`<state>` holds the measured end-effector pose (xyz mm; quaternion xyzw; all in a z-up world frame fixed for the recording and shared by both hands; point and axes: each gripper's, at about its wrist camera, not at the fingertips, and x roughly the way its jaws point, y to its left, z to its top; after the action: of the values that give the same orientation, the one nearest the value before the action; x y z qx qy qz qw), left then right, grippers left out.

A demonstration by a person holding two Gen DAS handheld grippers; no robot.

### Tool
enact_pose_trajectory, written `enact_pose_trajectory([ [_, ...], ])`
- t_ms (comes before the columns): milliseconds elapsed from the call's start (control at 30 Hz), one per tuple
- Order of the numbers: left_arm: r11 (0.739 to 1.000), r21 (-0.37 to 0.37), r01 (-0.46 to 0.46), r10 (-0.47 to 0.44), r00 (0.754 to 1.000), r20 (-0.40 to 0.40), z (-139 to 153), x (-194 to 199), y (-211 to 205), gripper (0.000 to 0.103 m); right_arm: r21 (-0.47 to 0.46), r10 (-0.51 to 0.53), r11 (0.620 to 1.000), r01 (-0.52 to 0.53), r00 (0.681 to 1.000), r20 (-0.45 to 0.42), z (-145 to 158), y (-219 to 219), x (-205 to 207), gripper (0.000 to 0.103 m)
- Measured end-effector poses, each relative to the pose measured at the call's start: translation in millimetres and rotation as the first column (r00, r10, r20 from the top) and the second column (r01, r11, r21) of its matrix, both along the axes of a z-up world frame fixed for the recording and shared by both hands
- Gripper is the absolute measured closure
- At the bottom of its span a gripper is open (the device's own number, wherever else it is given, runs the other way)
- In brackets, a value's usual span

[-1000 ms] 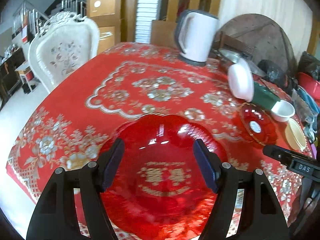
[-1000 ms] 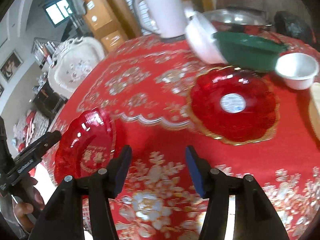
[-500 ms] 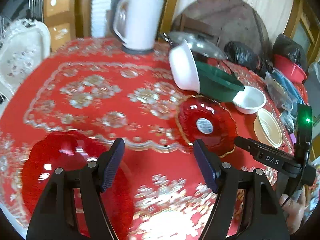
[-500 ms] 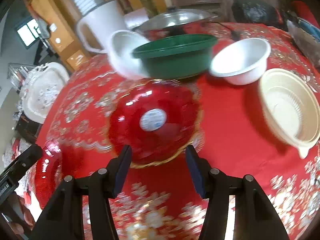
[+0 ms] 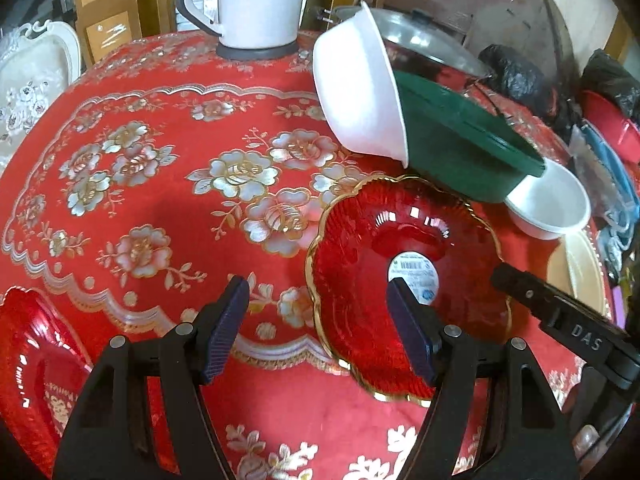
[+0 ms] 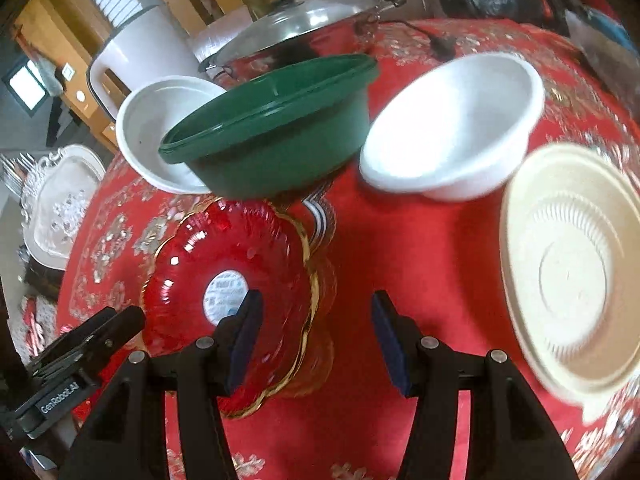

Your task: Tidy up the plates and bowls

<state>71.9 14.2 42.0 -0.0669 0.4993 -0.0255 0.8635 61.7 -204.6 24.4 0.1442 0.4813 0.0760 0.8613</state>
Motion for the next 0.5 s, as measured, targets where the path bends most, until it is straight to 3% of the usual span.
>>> enact_pose_trajectory([
  [167, 1.0, 0.029, -0.005, 0.006, 1.0, -0.024, -11.0, 13.7, -4.9, 0.031, -0.002, 0.048, 0.999, -0.048, 0.999, 0.008, -3.7, -0.7, 17.3, 0.049],
  [233, 0.999, 0.032, 0.005, -0.004, 0.999, -0.042, -17.7, 17.9, -7.4, 0.031, -0.004, 0.072, 0.997, -0.072, 0.997, -0.004, -7.1, 1.8, 20.8, 0.062],
  [300, 0.999, 0.038, 0.015, -0.013, 0.999, -0.053, -22.9, 20.2, -10.5, 0.041, -0.017, 0.088, 0.996, -0.088, 0.996, -0.008, -9.6, 5.5, 24.2, 0.075],
  [367, 0.997, 0.073, 0.025, -0.022, 0.999, -0.041, -23.9, 19.6, -14.7, 0.073, -0.016, 0.102, 0.995, -0.102, 0.995, -0.014, -12.6, 7.4, 25.6, 0.089],
  [500, 0.998, 0.056, 0.039, -0.036, 0.998, -0.046, -22.9, 20.2, -11.5, 0.073, -0.042, 0.129, 0.991, -0.129, 0.992, 0.004, -10.4, 13.1, 20.8, 0.09],
])
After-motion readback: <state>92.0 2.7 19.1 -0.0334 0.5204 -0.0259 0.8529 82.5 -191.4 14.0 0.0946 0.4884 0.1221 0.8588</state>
